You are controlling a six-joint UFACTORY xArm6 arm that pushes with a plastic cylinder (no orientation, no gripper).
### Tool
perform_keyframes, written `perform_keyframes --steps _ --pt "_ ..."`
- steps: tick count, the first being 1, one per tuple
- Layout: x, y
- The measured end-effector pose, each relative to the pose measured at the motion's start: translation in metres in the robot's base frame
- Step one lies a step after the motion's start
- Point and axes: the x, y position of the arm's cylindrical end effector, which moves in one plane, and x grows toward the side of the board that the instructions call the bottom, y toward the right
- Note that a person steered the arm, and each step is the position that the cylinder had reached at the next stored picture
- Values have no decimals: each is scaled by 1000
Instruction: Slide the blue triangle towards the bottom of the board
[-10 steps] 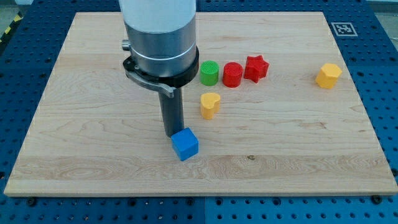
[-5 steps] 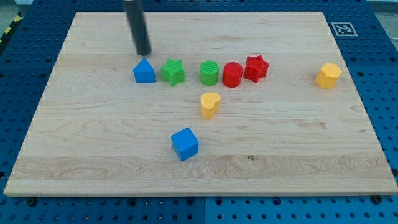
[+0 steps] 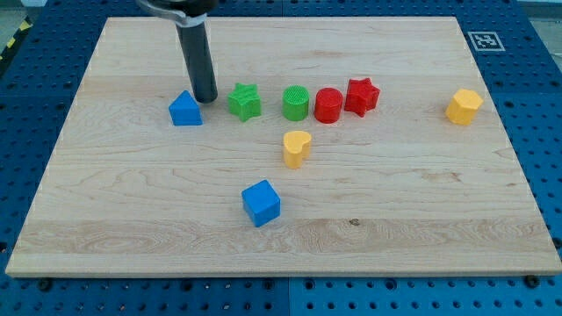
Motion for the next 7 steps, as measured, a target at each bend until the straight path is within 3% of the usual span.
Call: perform_keyframes --steps 2,5,7 --pt "35 -47" --pt "52 -21" --pt "72 -57"
